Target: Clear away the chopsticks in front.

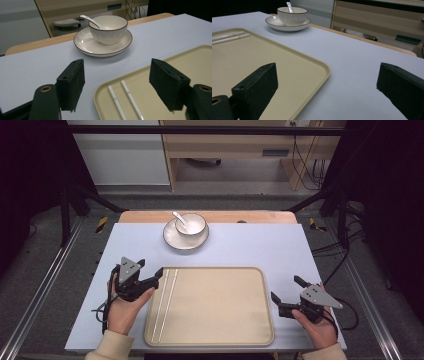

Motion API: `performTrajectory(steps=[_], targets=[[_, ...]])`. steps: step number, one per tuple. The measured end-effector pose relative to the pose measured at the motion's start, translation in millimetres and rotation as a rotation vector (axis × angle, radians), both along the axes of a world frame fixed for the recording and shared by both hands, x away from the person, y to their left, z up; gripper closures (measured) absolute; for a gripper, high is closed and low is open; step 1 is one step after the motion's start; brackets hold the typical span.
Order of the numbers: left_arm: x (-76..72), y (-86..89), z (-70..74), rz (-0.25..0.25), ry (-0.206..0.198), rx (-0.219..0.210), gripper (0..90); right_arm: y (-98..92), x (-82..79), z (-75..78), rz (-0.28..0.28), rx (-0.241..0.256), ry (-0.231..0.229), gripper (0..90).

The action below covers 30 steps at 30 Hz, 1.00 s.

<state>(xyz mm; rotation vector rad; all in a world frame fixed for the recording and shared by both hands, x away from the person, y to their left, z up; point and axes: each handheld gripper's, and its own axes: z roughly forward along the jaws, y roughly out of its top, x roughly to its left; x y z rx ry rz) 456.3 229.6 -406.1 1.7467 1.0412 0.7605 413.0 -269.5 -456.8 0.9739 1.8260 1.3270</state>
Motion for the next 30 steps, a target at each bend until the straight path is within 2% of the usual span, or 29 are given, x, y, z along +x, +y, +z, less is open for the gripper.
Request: performTrajectory(steps=[2,5,8,10,13,19,23,28,30], targets=[[1.0,5.5,-1.8,-0.019,-0.02,0.005,24.4,-1.3,0.4,0.0,-0.011,0.0,-0.003,3.7],[1.6,14.8,-3.4,-0.054,-0.053,-0.018,18.7,-2.5,1.3,0.0,-0.028,0.004,-0.005,3.7],[4.3,23.0,-5.9,-0.113,-0.065,-0.057,14.1,-3.8,2.3,0.1,-0.036,0.004,-0.011,3.7],[6.5,27.9,-8.5,-0.147,-0.061,-0.066,11.7,-4.2,2.4,0.2,-0.04,0.007,-0.008,3.7],[5.4,34.3,-11.3,-0.164,-0.073,-0.068,9.2,-4.7,2.0,0.7,-0.04,0.01,-0.011,3.7],[0.3,47.3,-17.4,-0.165,-0.101,-0.068,8.3,-7.4,4.6,1.4,-0.036,0.02,-0.026,3.7],[-8.8,54.2,-24.5,-0.149,-0.141,-0.016,8.9,-7.2,5.2,0.3,-0.029,0.006,-0.019,4.8],[-18.6,64.8,-32.9,-0.144,-0.137,-0.03,8.0,-5.7,5.0,-0.2,-0.009,0.001,-0.029,4.1],[-20.5,70.6,-34.8,-0.136,-0.142,-0.064,7.3,-5.8,5.1,-1.4,0.005,0.008,-0.023,3.7]])
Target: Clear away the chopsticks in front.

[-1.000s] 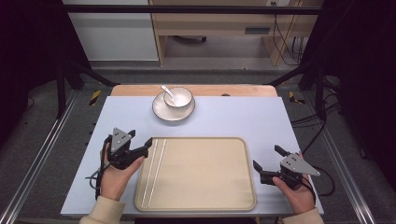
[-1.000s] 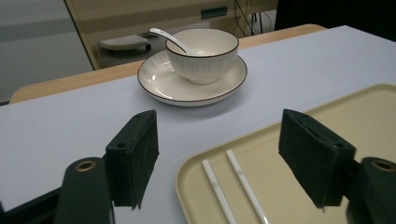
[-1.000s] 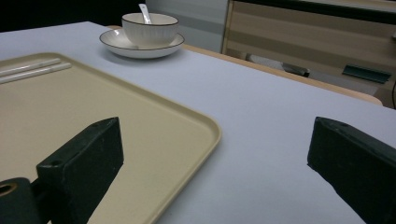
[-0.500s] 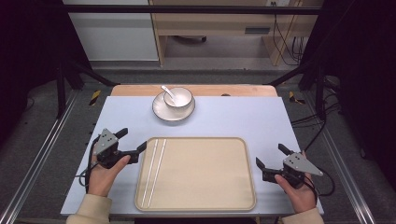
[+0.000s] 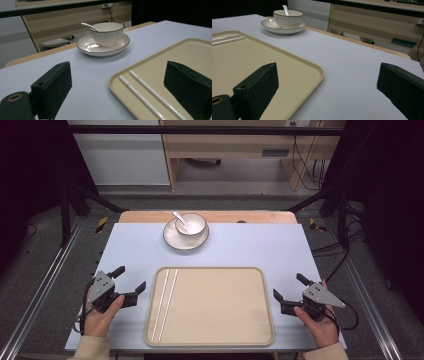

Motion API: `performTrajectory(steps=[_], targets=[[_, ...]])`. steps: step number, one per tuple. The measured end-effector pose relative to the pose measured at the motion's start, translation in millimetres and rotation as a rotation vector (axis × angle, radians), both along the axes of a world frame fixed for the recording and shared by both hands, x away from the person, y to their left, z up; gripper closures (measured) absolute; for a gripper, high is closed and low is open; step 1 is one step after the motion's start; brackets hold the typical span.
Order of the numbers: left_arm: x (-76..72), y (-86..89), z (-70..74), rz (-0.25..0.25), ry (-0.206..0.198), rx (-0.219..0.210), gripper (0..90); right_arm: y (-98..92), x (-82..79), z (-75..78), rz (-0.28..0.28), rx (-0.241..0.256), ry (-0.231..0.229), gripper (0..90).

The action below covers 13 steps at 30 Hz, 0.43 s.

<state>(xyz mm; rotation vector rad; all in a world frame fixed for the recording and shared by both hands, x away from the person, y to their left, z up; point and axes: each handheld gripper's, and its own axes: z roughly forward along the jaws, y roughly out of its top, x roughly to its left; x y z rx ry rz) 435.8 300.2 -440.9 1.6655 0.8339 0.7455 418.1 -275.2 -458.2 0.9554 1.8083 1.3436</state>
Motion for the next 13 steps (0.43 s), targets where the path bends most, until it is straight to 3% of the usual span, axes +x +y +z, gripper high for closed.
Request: performTrajectory(steps=[2,13], targets=[[-1.4,4.7,-2.3,0.006,-0.002,-0.021,6.9,0.0,0.5,-1.1,0.015,-0.001,0.0,3.8],[1.9,6.5,-7.7,-0.011,0.009,-0.01,6.0,3.6,1.6,-3.5,0.052,-0.017,-0.004,4.4]])
